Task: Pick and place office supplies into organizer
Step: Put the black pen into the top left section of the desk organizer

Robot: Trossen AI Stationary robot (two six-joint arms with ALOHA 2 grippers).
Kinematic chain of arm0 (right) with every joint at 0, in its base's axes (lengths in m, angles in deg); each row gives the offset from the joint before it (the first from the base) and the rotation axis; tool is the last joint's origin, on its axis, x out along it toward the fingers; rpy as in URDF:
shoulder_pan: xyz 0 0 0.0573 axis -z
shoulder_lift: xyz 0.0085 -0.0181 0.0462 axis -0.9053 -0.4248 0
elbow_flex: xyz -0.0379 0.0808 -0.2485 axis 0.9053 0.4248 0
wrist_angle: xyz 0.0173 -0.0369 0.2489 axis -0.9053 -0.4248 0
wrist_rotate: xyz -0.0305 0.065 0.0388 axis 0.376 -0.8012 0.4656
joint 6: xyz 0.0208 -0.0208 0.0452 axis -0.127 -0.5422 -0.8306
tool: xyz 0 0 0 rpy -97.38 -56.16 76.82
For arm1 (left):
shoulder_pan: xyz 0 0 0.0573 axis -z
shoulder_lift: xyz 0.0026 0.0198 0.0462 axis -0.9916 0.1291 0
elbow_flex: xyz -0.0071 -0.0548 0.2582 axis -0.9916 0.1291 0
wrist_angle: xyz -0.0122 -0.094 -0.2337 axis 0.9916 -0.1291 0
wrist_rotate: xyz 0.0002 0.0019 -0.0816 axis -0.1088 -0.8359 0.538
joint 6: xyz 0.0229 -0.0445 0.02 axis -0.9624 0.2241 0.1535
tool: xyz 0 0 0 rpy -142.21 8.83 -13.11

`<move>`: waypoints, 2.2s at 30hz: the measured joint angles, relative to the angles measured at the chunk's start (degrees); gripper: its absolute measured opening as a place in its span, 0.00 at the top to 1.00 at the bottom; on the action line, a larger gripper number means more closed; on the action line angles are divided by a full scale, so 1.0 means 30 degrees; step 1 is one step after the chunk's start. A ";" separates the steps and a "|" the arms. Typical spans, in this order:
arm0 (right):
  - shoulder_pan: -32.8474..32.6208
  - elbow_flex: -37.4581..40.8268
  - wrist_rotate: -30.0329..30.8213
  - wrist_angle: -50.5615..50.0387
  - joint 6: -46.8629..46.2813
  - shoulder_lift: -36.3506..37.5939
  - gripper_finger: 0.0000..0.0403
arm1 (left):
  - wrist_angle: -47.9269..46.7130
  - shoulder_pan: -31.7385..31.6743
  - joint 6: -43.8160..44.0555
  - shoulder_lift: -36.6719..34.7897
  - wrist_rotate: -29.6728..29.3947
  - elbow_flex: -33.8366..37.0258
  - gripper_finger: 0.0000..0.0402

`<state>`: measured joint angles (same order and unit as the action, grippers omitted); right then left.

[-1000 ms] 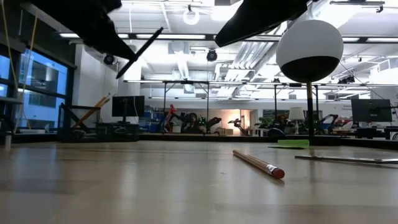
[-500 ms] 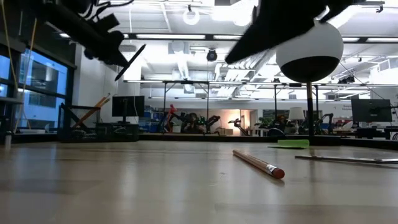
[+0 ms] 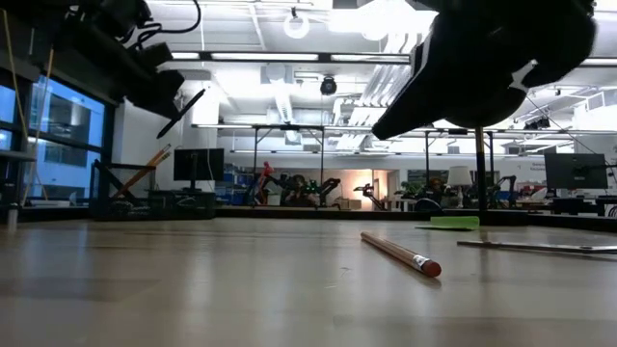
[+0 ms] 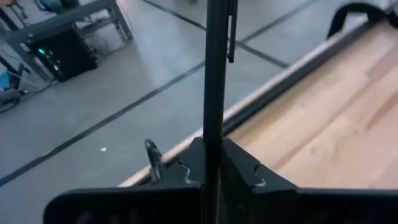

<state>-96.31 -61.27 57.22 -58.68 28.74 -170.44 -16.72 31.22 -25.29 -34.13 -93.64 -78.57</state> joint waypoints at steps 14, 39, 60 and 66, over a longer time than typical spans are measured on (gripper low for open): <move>-0.1071 0.0264 0.1584 0.0003 -0.0806 -0.0007 0.75 | -0.1736 -0.0004 -0.1826 -0.0421 0.0408 0.0007 0.99; -0.1055 0.0250 0.1625 0.0090 0.0009 -0.0007 0.75 | 0.1110 -0.2194 -0.2968 -0.0894 0.3851 0.0007 1.00; -0.1150 0.0235 0.1595 -0.0454 0.0547 -0.0007 0.75 | 0.0530 0.1002 -0.5343 0.3695 -0.6598 -0.0160 1.00; -0.1157 0.0235 0.1625 -0.0852 0.0540 -0.0007 0.75 | -0.0478 0.1833 -0.2790 0.3688 -0.6452 -0.0160 1.00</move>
<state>-99.78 -60.56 62.09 -61.24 30.36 -170.47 -18.15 36.72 -33.66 -23.07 -112.99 -79.06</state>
